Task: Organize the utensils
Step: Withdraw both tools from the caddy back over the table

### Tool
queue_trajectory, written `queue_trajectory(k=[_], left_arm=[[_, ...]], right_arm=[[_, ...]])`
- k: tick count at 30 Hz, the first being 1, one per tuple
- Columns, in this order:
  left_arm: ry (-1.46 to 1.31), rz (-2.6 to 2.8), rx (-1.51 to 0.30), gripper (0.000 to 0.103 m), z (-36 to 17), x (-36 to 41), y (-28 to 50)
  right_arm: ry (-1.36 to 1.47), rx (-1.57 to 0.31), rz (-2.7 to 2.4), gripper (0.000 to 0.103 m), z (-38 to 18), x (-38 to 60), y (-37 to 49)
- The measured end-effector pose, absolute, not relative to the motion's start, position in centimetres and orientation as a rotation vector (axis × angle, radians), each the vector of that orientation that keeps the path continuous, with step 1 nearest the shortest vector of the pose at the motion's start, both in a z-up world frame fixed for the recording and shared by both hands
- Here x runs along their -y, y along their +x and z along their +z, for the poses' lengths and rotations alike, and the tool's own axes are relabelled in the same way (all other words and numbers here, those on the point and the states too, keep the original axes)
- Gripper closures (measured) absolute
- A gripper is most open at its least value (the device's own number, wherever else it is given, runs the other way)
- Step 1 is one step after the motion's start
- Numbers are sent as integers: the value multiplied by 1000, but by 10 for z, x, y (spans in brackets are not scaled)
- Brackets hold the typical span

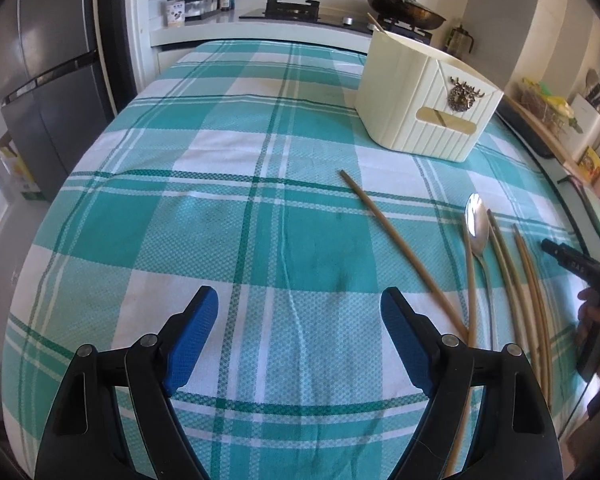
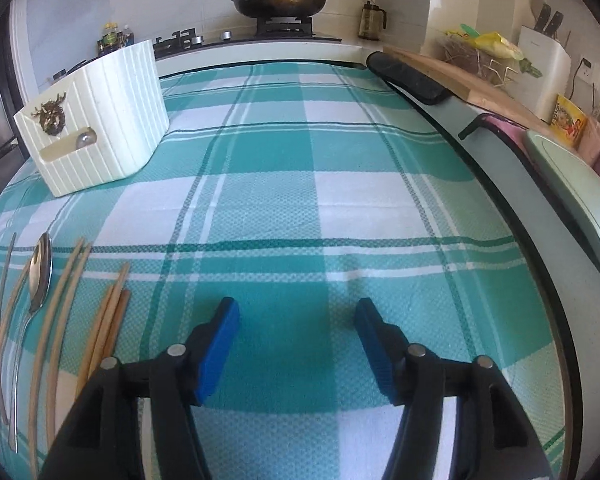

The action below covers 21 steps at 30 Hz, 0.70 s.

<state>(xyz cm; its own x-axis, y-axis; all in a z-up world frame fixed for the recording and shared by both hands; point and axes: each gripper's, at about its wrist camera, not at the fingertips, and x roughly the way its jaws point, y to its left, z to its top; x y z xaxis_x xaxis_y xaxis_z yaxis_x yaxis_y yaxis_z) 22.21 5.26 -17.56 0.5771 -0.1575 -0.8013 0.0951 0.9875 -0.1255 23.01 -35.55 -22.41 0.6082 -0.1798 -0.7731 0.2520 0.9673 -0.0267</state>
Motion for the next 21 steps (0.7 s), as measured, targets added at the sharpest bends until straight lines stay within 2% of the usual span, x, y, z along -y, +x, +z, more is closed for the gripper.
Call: queue_trajectory(k=[2,4,6,9,21], left_arm=[[-67,-156,-958,18,-176,-50,226],[-66,-177,-977,18,-176,-47,230],[-53,-193,-975,18,-173,-43,232],[-46,-201,-954,18,-170,-43,232],[-97,-194,-935,18,-167,-46,225]], right_arm=[[93,-888,-263,27,-225,357,234],[95,-886,-262,25,-225,357,234],[110,-901,-201,0,-227,357,236],[42,-917,-203,0,-229,345,240],[68,-920,-193,0,-229,349,239]])
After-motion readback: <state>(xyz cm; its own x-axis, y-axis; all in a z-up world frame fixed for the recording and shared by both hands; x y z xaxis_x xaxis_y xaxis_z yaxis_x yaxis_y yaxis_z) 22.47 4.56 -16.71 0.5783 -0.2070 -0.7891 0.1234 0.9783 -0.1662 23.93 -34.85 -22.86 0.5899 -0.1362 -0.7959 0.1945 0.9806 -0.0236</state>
